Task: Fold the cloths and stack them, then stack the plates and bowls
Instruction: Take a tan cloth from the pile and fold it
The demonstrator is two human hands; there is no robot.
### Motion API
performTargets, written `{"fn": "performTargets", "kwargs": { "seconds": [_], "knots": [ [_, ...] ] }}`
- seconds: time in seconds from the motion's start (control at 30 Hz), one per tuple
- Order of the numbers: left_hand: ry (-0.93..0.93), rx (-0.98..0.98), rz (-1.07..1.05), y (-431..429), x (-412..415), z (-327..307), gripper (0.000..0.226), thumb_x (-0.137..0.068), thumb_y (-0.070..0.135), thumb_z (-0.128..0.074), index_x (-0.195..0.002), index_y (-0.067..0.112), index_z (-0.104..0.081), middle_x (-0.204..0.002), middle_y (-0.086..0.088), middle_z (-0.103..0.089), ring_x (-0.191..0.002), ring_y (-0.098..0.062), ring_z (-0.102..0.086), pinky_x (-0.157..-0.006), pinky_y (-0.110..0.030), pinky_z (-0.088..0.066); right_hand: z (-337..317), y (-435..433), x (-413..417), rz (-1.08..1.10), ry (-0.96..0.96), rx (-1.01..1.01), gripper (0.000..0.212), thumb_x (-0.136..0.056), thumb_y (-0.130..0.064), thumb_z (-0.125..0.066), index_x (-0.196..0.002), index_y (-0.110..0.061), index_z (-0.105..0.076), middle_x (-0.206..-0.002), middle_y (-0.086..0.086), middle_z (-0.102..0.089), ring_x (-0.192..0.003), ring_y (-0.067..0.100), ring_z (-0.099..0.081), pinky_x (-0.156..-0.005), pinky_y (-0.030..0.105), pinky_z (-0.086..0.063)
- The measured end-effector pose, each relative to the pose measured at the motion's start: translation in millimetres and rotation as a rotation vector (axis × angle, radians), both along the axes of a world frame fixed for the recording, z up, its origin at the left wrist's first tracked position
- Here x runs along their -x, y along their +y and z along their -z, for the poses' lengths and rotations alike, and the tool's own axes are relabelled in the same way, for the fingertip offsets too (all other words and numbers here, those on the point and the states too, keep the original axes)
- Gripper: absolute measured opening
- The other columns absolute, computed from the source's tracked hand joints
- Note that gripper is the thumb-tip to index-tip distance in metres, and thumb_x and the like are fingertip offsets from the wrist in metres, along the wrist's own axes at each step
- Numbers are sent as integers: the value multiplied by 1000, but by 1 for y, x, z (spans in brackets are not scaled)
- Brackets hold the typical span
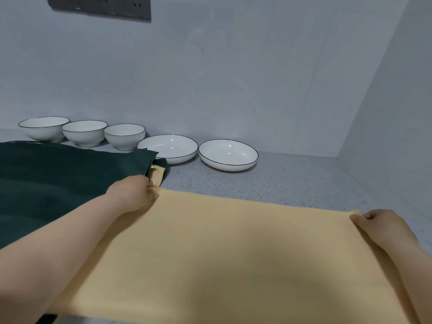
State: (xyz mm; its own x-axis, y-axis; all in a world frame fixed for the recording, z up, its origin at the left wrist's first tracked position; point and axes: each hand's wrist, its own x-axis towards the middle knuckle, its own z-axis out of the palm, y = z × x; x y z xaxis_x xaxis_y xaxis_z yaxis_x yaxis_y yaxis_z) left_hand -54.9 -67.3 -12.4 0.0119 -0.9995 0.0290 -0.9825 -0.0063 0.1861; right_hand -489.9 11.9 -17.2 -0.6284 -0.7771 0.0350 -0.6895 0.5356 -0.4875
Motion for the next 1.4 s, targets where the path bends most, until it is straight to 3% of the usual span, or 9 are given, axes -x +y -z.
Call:
{"fn": "performTargets", "kwargs": {
  "seconds": [0.37, 0.57, 0.73, 0.87, 0.97, 1.07, 1.17, 1.33, 1.4],
  "knots": [
    [-185, 158, -71, 8, 3, 1, 21, -95, 34, -38, -97, 20, -53, -98, 1, -62, -89, -21, -53, -76, -27, -25, 0, -1, -5, 32, 24, -38, 24, -92, -30, -51, -73, -16, -54, -90, 13, -60, -86, 29, -50, -75, 31, -36],
    [-84, 217, 116, 54, 26, -25, 45, -96, 35, -25, -138, 25, -37, -145, 12, -37, -132, -11, -35, -112, -26, -11, -8, 13, -28, -11, 170, 5, 44, -92, -29, -49, -131, -9, -44, -138, 17, -44, -127, 33, -37, -102, 37, -28],
    [89, -1, 518, 144, 78, -17, 46, -100, 32, -25, -146, 26, -23, -154, 14, -18, -141, -1, -11, -114, -21, 1, -13, 50, -118, -488, 273, 131, 38, -93, -22, -37, -126, -13, -54, -138, 3, -48, -130, 19, -41, -103, 22, -29],
    [17, -72, 586, 168, 102, 9, 47, -101, 30, -24, -147, 20, -20, -156, 4, -16, -143, -8, -9, -115, -24, 0, 7, 89, -193, -837, 352, 170, 58, -66, -31, -21, -84, -20, -75, -95, -1, -74, -88, 4, -69, -79, 15, -50],
    [-17, -70, 574, 171, 99, 23, 50, -100, 30, -24, -148, 20, -12, -157, 4, -7, -144, -8, -4, -115, -25, 2, 26, 97, -203, -898, 298, 3, 107, -52, -48, 9, -143, -11, -31, -152, 10, -27, -140, 13, -26, -114, 21, -17],
    [-38, -117, 577, 170, 92, 23, 53, -100, 36, -22, -149, 22, -6, -157, 6, 3, -144, -7, 5, -115, -26, 8, 26, 101, -188, -861, 296, -147, 144, -22, -85, 28, -148, -25, -7, -157, -2, 2, -145, 9, 0, -116, 25, 2],
    [-47, -144, 556, 168, 78, 19, 57, -98, 45, -21, -149, 26, -3, -157, 6, 7, -144, -7, 9, -115, -28, 9, 22, 108, -163, -790, 336, -227, 157, -6, -80, 39, -148, -30, -2, -157, -6, 6, -144, 8, 4, -115, 25, 4],
    [-93, -153, 430, 159, 33, 16, 76, -84, 68, -11, -148, 28, 0, -156, 8, 9, -144, -7, 10, -116, -29, 6, 8, 136, -94, -548, 330, -274, 77, -85, -70, -8, -148, -26, 1, -157, -4, 7, -145, 11, 3, -117, 27, -1],
    [-86, -166, 378, 160, 15, 14, 109, -58, 87, 7, -148, 27, 1, -156, 9, 10, -144, -7, 10, -116, -29, 6, 4, 149, -70, -457, 320, -302, 99, -69, -84, 1, -148, -24, -1, -157, -3, 5, -145, 13, 1, -118, 29, -5]
  ]
}}
